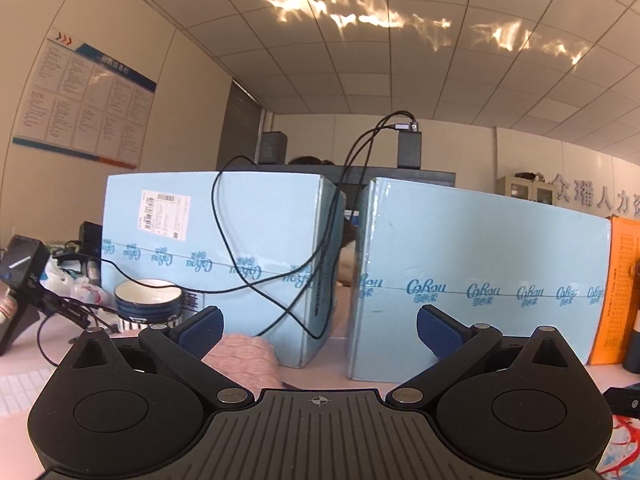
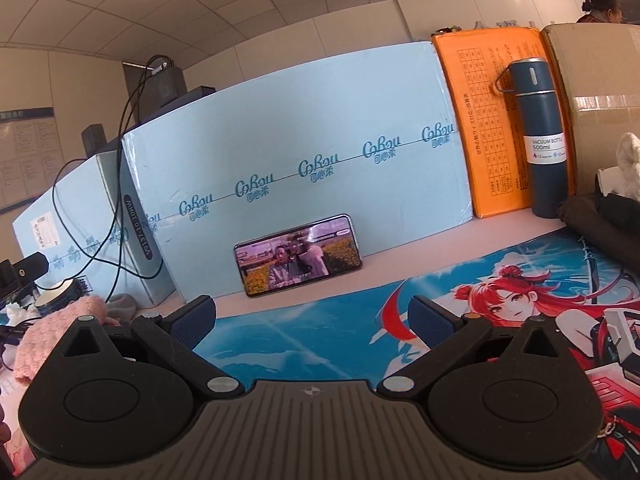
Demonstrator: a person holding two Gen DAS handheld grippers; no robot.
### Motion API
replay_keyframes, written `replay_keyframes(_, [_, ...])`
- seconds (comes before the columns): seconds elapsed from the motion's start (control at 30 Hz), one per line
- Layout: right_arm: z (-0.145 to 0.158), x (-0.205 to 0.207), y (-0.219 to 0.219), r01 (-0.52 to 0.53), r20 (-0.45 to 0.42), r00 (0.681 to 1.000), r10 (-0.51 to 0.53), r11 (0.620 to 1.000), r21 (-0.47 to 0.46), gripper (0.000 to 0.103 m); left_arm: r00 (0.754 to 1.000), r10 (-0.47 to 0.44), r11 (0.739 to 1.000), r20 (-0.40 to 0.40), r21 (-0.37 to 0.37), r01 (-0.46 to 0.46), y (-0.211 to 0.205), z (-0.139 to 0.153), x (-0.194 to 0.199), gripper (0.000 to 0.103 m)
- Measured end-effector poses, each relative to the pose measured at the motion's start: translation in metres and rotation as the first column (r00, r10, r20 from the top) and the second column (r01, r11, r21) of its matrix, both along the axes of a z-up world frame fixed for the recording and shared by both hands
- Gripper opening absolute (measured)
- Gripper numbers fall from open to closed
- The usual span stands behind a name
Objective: Fold clothes
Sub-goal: 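Reach both grippers to the pink sweater and grasp its edge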
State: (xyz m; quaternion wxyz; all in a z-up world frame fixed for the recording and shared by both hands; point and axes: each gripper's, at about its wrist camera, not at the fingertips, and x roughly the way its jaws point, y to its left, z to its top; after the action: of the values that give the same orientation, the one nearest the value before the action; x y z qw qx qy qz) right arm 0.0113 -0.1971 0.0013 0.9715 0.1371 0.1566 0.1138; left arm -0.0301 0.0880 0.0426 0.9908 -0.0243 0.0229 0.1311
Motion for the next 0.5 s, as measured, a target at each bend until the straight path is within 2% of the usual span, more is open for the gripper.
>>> replay_keyframes(0.17, [0.01, 0.012, 0.044, -0.123, -0.036, 0.992, 0.124, 0.992, 0.028, 0.103, 0.999, 0.033, 0.992, -0.041, 0.124, -0.028, 0.028, -0.002, 0.005, 0.103])
replay_keyframes(0.3, [0.014, 0.029, 0.076, -0.168, -0.086, 0.981, 0.173, 0.983, 0.07, 0.103, 0.993, 0.034, 0.971, -0.115, 0.237, -0.005, 0.036, -0.013, 0.029, 0.103])
replay_keyframes(0.4, [0.013, 0.043, 0.093, -0.16, -0.131, 0.976, 0.173, 0.982, 0.106, 0.103, 0.971, -0.001, 0.979, -0.24, 0.197, 0.05, 0.043, -0.024, 0.057, 0.103])
replay_keyframes(0.5, [0.007, 0.056, 0.105, -0.154, -0.185, 0.966, 0.182, 0.976, 0.155, 0.103, 0.929, -0.044, 0.985, -0.366, 0.137, 0.101, 0.051, -0.036, 0.086, 0.103])
